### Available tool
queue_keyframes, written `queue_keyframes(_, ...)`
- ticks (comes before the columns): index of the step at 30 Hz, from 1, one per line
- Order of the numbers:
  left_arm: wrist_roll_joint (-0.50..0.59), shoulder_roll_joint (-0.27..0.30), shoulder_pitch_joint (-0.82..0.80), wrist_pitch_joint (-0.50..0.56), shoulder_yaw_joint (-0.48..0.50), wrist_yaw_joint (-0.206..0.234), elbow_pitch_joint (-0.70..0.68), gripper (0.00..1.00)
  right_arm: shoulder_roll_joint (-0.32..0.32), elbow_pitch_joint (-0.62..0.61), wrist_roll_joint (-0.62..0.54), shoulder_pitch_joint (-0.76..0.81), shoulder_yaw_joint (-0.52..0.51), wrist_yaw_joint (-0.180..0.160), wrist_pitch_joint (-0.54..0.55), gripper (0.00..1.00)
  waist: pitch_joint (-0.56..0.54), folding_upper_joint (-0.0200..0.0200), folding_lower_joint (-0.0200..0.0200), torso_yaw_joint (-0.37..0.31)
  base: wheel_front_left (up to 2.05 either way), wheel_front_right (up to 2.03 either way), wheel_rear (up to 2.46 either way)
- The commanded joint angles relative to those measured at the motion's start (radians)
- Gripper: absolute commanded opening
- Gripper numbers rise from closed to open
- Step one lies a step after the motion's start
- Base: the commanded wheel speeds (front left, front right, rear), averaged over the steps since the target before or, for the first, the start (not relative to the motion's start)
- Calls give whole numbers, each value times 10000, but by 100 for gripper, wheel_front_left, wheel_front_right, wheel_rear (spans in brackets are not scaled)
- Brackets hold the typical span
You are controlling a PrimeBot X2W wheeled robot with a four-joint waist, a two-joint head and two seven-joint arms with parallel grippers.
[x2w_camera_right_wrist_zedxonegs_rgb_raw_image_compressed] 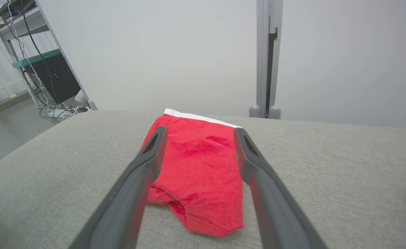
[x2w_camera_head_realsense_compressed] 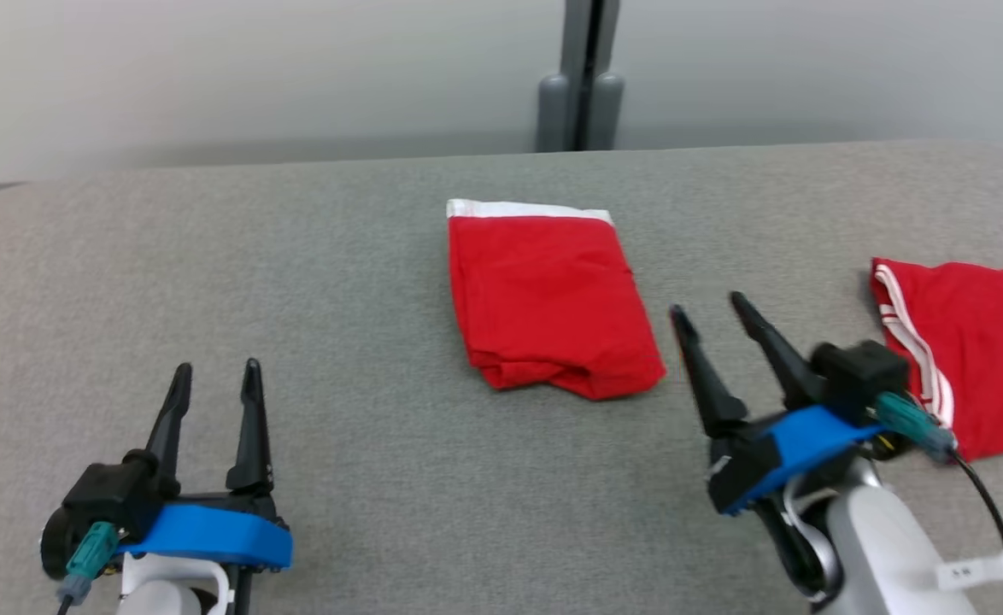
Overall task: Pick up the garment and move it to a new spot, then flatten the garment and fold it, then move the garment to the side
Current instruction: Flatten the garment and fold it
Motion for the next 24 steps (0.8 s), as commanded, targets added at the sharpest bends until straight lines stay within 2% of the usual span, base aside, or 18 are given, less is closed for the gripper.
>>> queue_keyframes(1,49,50,118,-44,154,35,-34,100,-12,-216,-168,442,-328,6,56,100,-231,-1,1,-313,0,0,0)
queue_keyframes(2,49,50,118,-44,154,35,-34,100,-12,-216,-168,442,-328,6,56,100,-231,-1,1,-313,0,0,0)
queue_keyframes(3,46,63,208,-44,334,21,-10,100,-10,-578,-348,834,-869,6,131,100,-279,-1,1,-478,0,0,0)
queue_keyframes(5,55,71,287,-44,494,2,6,100,-9,-834,-457,1148,-1279,6,194,100,-311,-1,1,-618,0,0,0)
queue_keyframes(8,93,74,488,-44,724,-15,122,100,-7,-1023,-610,1429,-1548,6,288,100,-458,-1,1,-845,0,0,0)
queue_keyframes(16,146,33,858,-44,886,-80,423,100,-216,-798,-866,1477,-1503,6,398,100,-915,-1,1,-1055,0,0,0)
queue_keyframes(24,178,-21,1001,-44,856,-131,646,100,-446,-161,-772,1384,-1468,6,356,100,-1169,-1,1,-958,0,0,0)
